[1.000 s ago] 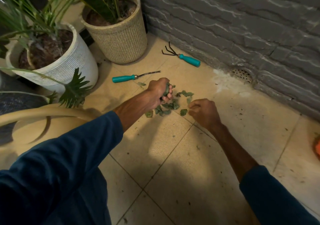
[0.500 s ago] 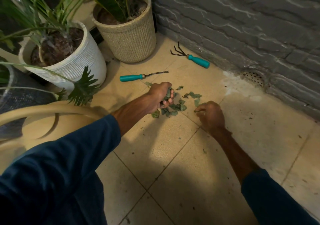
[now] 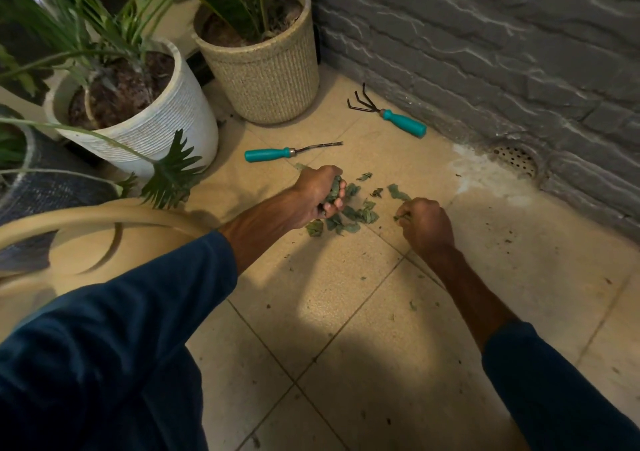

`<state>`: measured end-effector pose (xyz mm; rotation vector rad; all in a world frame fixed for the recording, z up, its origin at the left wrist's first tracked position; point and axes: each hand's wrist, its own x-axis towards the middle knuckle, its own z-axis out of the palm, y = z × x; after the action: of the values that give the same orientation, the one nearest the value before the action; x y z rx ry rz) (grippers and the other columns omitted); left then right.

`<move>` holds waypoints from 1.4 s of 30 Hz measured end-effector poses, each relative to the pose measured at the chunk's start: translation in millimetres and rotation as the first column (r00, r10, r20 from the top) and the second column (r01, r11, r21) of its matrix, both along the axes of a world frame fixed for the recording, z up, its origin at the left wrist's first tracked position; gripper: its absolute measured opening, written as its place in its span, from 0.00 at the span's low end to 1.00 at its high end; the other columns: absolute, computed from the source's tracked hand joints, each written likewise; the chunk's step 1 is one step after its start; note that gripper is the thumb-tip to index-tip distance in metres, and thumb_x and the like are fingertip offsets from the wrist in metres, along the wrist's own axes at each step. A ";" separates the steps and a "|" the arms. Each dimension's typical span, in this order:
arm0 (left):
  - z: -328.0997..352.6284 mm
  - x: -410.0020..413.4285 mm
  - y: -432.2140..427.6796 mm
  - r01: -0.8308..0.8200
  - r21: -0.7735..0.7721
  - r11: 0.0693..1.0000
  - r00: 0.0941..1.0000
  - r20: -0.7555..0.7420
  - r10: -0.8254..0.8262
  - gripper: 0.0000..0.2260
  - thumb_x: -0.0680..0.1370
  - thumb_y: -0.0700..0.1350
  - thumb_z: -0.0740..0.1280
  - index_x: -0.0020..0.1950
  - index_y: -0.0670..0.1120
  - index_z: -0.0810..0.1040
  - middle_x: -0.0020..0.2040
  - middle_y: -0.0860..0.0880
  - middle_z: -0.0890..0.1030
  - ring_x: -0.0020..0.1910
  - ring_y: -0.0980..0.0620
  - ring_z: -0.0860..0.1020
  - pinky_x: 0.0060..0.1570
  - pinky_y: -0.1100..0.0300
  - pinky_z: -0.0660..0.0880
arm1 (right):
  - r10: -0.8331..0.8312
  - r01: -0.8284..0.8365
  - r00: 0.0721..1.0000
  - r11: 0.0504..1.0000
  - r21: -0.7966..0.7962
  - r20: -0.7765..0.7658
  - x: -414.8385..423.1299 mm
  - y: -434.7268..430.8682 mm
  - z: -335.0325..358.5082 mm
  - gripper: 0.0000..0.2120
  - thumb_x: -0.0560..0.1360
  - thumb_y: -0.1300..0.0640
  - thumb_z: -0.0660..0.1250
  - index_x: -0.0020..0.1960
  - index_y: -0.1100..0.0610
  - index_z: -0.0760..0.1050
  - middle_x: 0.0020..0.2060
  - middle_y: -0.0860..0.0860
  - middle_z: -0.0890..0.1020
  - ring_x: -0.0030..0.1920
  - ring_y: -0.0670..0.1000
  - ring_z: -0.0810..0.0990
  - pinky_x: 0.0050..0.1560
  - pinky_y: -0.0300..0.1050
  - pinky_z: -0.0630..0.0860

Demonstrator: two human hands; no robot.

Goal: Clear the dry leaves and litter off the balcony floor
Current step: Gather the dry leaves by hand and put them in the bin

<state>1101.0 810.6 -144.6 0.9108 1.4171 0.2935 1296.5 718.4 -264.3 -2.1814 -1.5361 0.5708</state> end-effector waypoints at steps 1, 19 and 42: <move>0.2 0.7 -0.7 0.007 -0.004 1.000 1.000 -0.002 -0.007 0.15 0.85 0.48 0.59 0.39 0.47 0.73 0.32 0.50 0.72 0.25 0.55 0.69 0.20 0.65 0.60 | -0.002 0.002 1.000 1.000 -0.005 0.001 0.7 -2.3 0.6 0.08 0.74 0.66 0.73 0.52 0.58 0.85 0.47 0.55 0.86 0.45 0.54 0.84 0.49 0.44 0.80; 11.1 21.7 -13.0 -0.055 -0.244 0.968 0.974 0.199 0.106 0.18 0.87 0.49 0.51 0.48 0.44 0.76 0.31 0.47 0.77 0.24 0.54 0.75 0.20 0.67 0.68 | 0.175 0.014 0.813 0.947 0.319 -0.555 -49.9 8.2 137.5 0.12 0.68 0.65 0.80 0.50 0.56 0.85 0.41 0.47 0.87 0.42 0.45 0.86 0.46 0.40 0.83; -7.6 4.6 5.3 -0.198 -0.097 0.975 0.970 0.123 0.209 0.08 0.82 0.43 0.58 0.46 0.44 0.74 0.29 0.47 0.75 0.27 0.54 0.70 0.19 0.66 0.63 | 0.185 0.069 0.698 0.944 0.322 -0.692 -47.6 0.7 122.8 0.10 0.79 0.65 0.67 0.59 0.60 0.82 0.49 0.50 0.87 0.50 0.48 0.87 0.50 0.41 0.82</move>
<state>1105.6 816.0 -152.3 0.6649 1.3907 0.4376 1248.8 719.1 -141.5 -1.3874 -1.1473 0.9703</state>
